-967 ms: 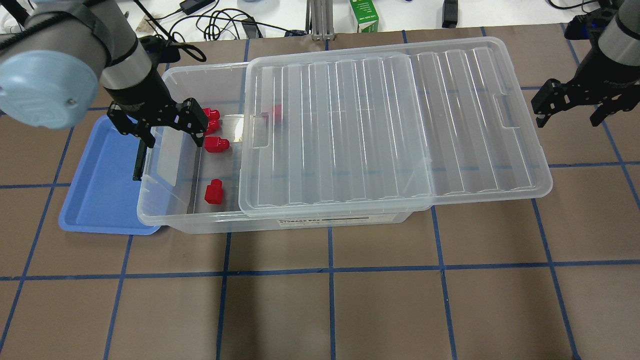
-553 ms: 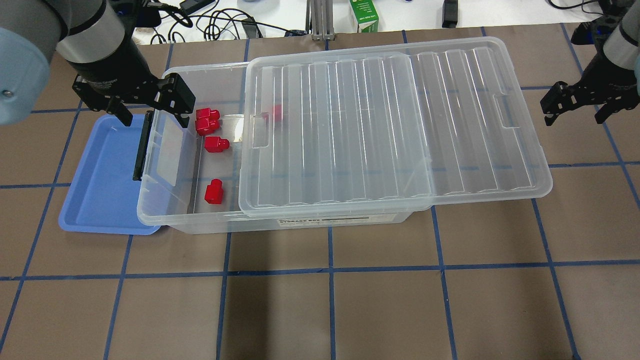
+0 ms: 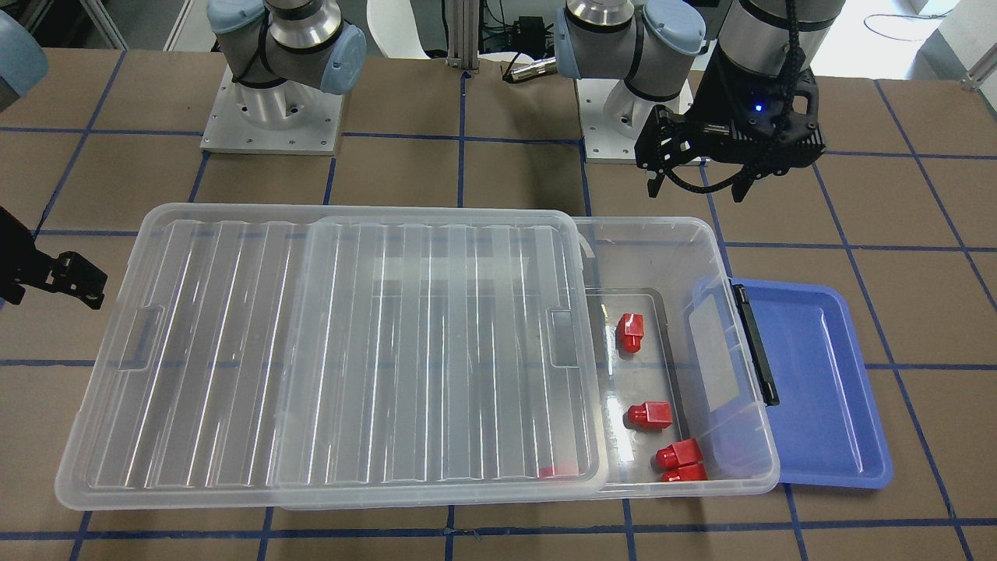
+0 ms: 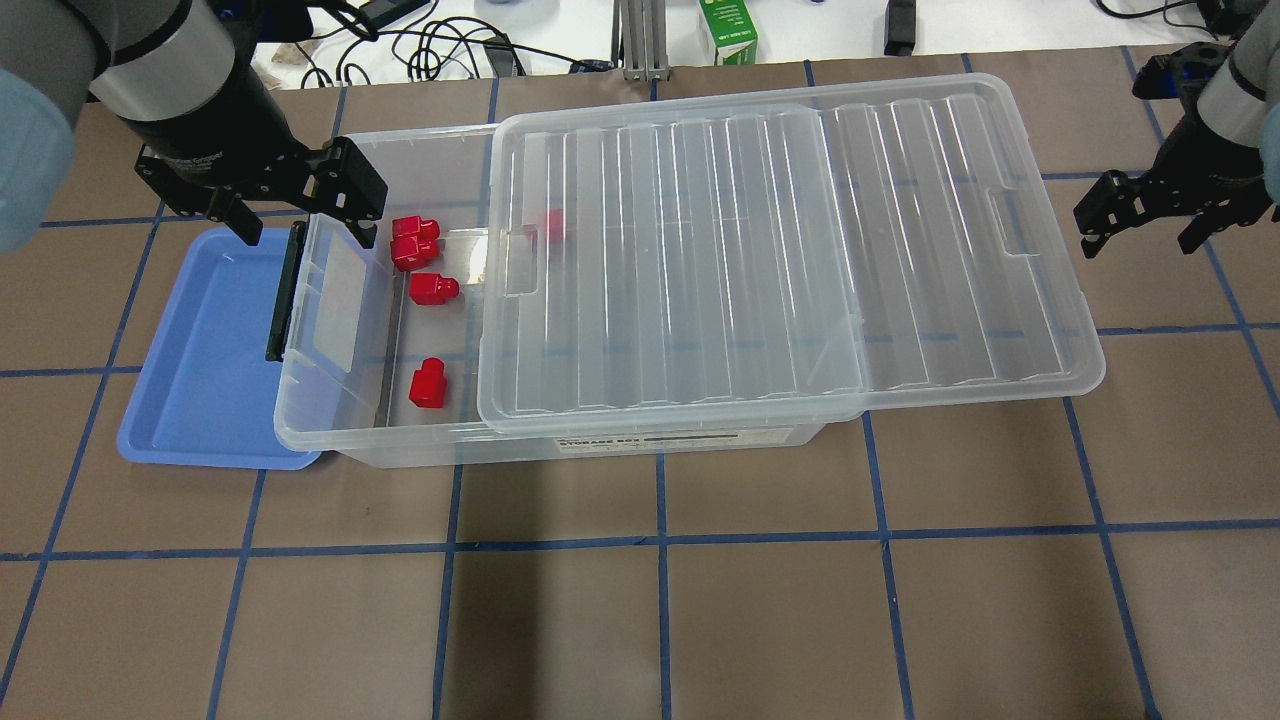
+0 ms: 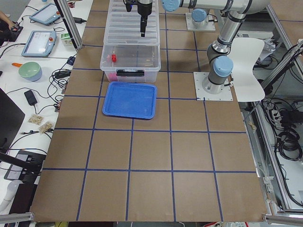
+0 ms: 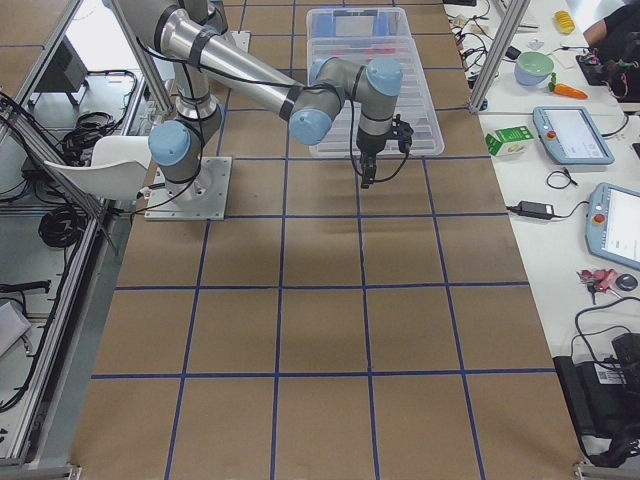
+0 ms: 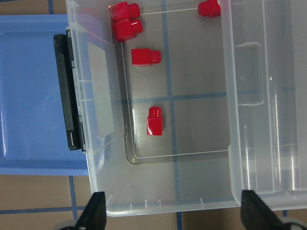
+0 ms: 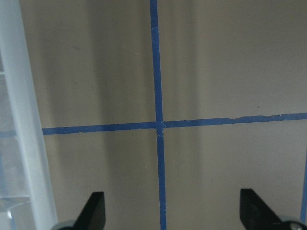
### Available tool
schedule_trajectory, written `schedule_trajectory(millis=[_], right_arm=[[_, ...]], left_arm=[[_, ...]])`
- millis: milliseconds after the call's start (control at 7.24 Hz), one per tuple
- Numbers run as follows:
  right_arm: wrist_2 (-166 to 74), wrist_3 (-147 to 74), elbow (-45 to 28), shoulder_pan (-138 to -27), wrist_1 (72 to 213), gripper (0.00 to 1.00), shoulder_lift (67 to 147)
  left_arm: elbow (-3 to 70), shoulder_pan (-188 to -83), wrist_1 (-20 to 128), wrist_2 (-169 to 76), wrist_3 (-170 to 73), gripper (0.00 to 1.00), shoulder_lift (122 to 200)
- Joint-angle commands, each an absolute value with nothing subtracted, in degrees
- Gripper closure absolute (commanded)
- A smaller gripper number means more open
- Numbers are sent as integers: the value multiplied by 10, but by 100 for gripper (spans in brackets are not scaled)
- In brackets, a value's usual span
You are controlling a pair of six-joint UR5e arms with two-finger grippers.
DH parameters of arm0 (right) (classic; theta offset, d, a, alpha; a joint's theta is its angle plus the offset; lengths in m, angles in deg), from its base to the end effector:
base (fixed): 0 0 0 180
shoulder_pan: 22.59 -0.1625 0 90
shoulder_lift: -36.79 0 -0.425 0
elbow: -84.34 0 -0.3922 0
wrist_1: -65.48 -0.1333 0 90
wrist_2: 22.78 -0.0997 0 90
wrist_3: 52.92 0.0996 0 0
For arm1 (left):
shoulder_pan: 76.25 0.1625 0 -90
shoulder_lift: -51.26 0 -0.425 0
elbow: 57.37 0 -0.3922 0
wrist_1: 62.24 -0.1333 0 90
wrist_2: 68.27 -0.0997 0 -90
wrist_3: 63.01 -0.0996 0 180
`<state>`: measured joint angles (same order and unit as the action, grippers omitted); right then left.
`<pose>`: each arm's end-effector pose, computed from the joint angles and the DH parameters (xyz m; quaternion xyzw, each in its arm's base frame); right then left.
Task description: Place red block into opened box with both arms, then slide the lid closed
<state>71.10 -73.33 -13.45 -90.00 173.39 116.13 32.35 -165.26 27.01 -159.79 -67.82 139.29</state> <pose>-0.0942 -0.5559 0.3557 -0.0189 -0.9992 -0.0168 0.0298 -0.1223 -0.4842 0.5084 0.0330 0.9990 -0.0255 0.0146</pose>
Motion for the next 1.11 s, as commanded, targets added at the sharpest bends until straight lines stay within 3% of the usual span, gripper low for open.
schedule_trajectory(millis=[0,967], right_arm=[[711,-734,-142,-903,1732,0,1159],[701,-724,-148,-963,1734,0,1159]], left_arm=[[324,-1652,270,-1599,-678,0,1396],[318,-1645,279,-1591,-676,0,1396]])
